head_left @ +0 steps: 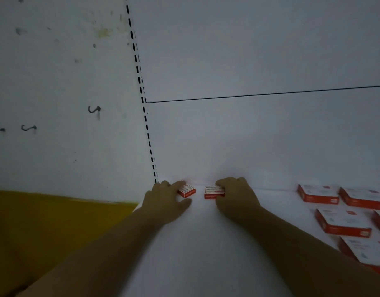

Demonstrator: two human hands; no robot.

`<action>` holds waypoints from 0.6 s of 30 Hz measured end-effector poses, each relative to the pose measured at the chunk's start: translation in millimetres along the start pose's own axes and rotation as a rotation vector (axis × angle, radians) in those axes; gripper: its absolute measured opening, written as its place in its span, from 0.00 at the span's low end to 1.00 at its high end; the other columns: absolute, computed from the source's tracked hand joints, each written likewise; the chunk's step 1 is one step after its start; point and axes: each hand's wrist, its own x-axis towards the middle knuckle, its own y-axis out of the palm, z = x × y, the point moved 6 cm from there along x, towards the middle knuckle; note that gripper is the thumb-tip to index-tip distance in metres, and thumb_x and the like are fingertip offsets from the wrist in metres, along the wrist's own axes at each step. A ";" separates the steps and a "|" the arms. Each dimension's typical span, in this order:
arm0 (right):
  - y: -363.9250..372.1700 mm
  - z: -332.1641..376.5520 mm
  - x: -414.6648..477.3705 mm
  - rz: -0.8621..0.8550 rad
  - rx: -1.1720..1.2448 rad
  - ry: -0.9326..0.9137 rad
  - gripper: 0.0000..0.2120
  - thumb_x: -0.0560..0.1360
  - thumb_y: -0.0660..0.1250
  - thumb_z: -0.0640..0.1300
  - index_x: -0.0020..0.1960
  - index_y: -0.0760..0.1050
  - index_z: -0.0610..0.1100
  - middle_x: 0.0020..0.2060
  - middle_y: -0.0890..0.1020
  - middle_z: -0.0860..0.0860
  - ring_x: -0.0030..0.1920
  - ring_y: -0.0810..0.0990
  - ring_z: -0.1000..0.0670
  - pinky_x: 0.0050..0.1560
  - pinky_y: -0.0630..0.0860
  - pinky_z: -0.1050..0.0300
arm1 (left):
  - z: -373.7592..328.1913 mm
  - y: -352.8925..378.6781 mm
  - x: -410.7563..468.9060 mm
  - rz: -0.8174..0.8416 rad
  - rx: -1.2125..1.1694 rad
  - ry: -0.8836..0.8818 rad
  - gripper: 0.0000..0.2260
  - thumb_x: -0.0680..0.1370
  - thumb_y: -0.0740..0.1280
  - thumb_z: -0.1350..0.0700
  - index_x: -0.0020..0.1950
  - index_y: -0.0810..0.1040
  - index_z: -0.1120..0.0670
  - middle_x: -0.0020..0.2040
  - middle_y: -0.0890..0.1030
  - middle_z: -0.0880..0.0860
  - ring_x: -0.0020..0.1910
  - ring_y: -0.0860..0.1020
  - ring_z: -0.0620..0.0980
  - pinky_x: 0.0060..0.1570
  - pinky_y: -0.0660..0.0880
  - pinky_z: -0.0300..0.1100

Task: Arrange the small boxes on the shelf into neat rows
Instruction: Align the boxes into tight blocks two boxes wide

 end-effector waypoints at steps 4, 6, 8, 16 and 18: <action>2.0 -3.6 0.5 0.012 0.044 0.050 0.21 0.73 0.62 0.47 0.65 0.69 0.46 0.59 0.75 0.47 0.59 0.70 0.47 0.59 0.69 0.55 | -6.8 10.8 12.5 -0.031 -0.030 0.003 0.29 0.69 0.58 0.30 0.67 0.66 0.40 0.59 0.72 0.52 0.59 0.68 0.52 0.58 0.66 0.47; 1.7 -5.4 1.0 0.000 0.006 0.077 0.19 0.72 0.62 0.47 0.63 0.71 0.44 0.57 0.75 0.46 0.58 0.71 0.46 0.57 0.70 0.54 | -5.8 10.0 13.4 -0.063 -0.070 0.001 0.29 0.67 0.61 0.30 0.63 0.69 0.41 0.57 0.74 0.50 0.56 0.70 0.50 0.55 0.68 0.46; 0.3 -6.2 1.4 -0.007 -0.014 0.099 0.17 0.72 0.62 0.47 0.59 0.74 0.45 0.54 0.75 0.46 0.56 0.72 0.45 0.55 0.71 0.54 | -7.8 7.7 13.8 -0.045 -0.108 0.033 0.27 0.65 0.64 0.30 0.59 0.72 0.43 0.55 0.77 0.49 0.50 0.72 0.47 0.50 0.70 0.43; -6.9 -5.6 -4.9 0.011 0.133 0.105 0.11 0.70 0.68 0.47 0.53 0.78 0.52 0.48 0.79 0.51 0.49 0.76 0.52 0.49 0.71 0.61 | -3.9 1.4 12.7 0.033 -0.331 0.128 0.27 0.66 0.72 0.39 0.60 0.69 0.47 0.54 0.77 0.48 0.47 0.74 0.44 0.42 0.70 0.36; -8.6 -3.9 -5.7 0.009 0.163 0.089 0.12 0.70 0.70 0.47 0.53 0.78 0.51 0.49 0.80 0.53 0.50 0.77 0.54 0.51 0.70 0.62 | 1.6 -0.5 16.0 0.036 -0.248 0.078 0.30 0.65 0.72 0.38 0.61 0.70 0.51 0.55 0.76 0.50 0.49 0.74 0.47 0.46 0.70 0.39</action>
